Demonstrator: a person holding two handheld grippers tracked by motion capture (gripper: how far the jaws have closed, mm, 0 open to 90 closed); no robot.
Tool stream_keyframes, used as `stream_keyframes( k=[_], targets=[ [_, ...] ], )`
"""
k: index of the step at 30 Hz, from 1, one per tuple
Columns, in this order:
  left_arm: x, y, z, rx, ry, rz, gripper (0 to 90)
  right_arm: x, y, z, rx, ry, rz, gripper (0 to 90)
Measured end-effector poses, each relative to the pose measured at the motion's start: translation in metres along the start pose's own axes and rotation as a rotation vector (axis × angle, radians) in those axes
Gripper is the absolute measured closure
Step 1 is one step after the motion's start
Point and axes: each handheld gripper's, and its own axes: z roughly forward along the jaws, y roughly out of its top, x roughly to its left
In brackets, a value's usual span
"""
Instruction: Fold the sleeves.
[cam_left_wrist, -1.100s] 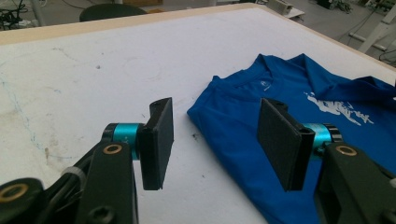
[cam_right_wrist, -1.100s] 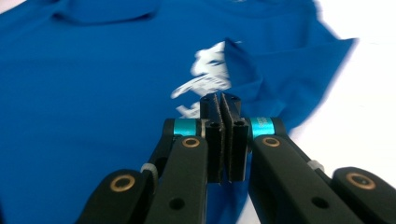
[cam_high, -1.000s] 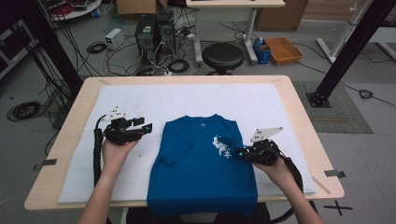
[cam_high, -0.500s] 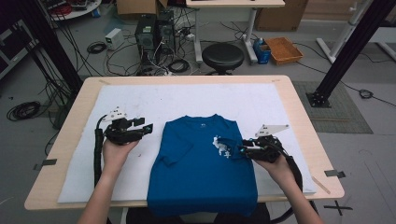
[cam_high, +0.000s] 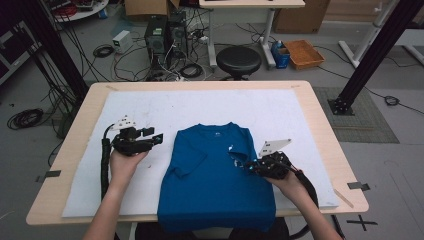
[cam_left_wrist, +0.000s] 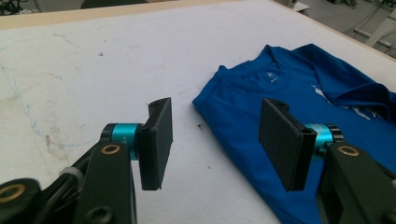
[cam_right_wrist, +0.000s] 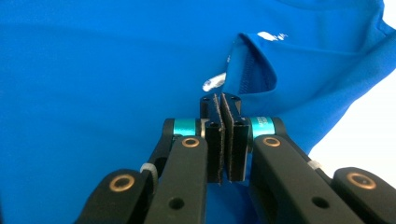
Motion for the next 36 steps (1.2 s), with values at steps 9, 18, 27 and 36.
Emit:
stream_keyframes(
  k=[9, 18, 27, 36],
  targets=[
    [-0.009, 0.001, 0.005, -0.003, -0.021, 0.01, 45.1, -0.013, -0.006, -0.013, -0.081, -0.056, 0.085, 63.3],
    [-0.005, 0.0, 0.0, -0.006, -0.013, 0.008, 44.6, -0.008, -0.004, 0.005, -0.019, -0.045, 0.057, 83.8],
    [-0.004, 0.001, -0.003, -0.011, -0.007, 0.012, 44.6, -0.012, -0.004, -0.008, -0.085, -0.001, 0.057, 86.7],
    [-0.003, 0.0, -0.002, -0.007, -0.007, 0.014, 44.6, -0.024, -0.01, -0.018, -0.168, -0.06, 0.16, 70.5]
  ],
)
